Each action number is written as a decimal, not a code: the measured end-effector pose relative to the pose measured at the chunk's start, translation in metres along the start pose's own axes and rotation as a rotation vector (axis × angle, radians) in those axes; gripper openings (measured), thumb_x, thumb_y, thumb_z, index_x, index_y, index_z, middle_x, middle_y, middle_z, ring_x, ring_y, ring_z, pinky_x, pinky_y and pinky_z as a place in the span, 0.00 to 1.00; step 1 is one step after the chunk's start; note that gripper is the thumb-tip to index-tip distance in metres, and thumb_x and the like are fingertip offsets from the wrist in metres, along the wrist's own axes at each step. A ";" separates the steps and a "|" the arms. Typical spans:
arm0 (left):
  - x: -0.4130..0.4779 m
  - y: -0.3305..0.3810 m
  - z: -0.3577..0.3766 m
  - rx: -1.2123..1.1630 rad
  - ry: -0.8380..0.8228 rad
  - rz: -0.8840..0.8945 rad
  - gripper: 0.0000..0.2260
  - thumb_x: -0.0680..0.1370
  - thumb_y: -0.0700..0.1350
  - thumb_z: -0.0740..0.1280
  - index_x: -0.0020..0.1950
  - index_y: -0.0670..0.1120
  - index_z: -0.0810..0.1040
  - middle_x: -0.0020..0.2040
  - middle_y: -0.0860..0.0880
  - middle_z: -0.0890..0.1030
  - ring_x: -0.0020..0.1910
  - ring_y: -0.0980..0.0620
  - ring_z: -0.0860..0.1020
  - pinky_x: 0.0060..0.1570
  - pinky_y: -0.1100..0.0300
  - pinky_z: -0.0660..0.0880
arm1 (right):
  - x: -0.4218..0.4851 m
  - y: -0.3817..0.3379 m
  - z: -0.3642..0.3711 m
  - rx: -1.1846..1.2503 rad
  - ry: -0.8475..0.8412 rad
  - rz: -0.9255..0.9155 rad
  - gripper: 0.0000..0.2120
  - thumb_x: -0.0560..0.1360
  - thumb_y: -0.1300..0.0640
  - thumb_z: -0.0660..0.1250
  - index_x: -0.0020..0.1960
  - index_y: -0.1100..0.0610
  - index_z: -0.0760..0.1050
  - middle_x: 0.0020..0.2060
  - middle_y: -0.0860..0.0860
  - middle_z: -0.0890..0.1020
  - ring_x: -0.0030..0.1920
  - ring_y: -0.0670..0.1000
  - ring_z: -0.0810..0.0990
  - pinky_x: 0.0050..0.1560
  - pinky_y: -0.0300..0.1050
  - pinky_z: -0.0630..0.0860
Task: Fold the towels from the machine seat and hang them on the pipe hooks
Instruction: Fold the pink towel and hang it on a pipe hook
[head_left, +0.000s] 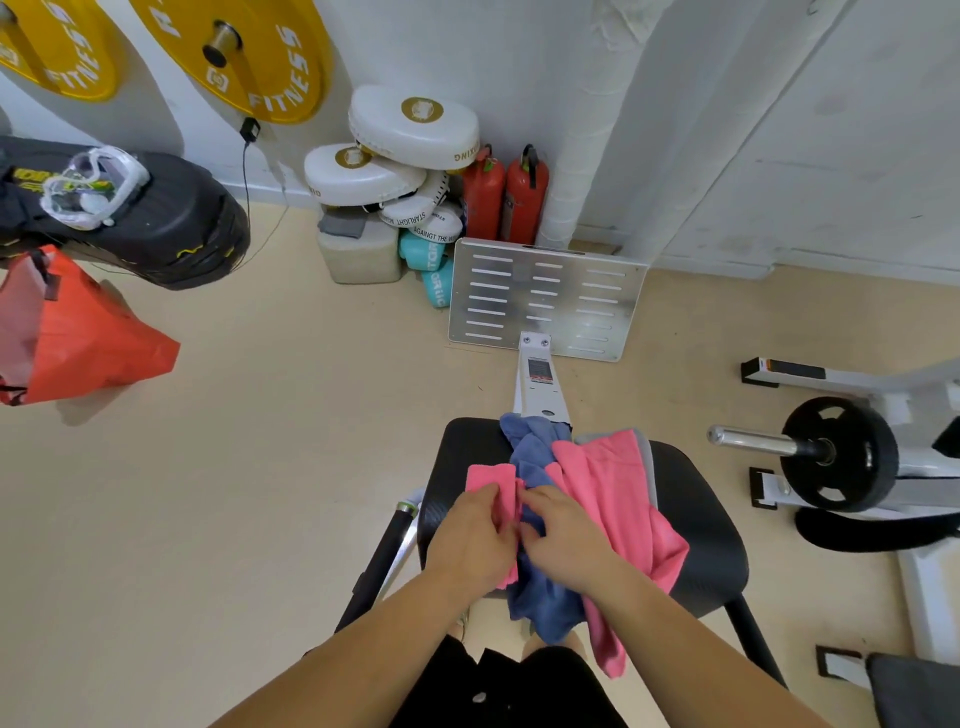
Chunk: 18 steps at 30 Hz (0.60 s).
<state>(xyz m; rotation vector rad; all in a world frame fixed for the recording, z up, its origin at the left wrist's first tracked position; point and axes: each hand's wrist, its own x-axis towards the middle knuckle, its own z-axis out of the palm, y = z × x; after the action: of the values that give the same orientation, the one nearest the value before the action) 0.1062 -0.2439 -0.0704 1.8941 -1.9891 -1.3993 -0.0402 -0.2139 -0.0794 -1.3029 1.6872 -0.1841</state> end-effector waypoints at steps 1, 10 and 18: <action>0.001 -0.001 0.001 0.021 -0.022 0.001 0.08 0.82 0.45 0.61 0.61 0.50 0.75 0.53 0.50 0.76 0.50 0.52 0.76 0.50 0.68 0.72 | 0.000 -0.001 -0.001 0.005 0.010 -0.001 0.17 0.78 0.63 0.63 0.65 0.55 0.78 0.61 0.46 0.80 0.60 0.49 0.78 0.62 0.36 0.71; 0.004 -0.023 0.008 -0.041 0.116 -0.303 0.23 0.70 0.55 0.76 0.57 0.51 0.68 0.54 0.52 0.75 0.50 0.49 0.79 0.46 0.55 0.77 | 0.002 -0.002 -0.007 0.099 0.002 0.085 0.27 0.82 0.58 0.58 0.80 0.48 0.60 0.74 0.46 0.73 0.68 0.48 0.76 0.71 0.42 0.70; 0.004 -0.006 -0.007 0.030 -0.005 -0.008 0.14 0.72 0.54 0.71 0.54 0.53 0.74 0.49 0.53 0.76 0.45 0.54 0.77 0.45 0.57 0.78 | -0.013 -0.009 -0.020 0.154 0.075 0.085 0.33 0.81 0.58 0.66 0.81 0.53 0.55 0.67 0.47 0.73 0.65 0.47 0.76 0.72 0.48 0.71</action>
<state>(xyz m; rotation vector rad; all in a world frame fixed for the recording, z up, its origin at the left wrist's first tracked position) 0.1139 -0.2502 -0.0725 1.9154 -2.0180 -1.3850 -0.0492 -0.2151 -0.0553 -1.1199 1.7525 -0.3098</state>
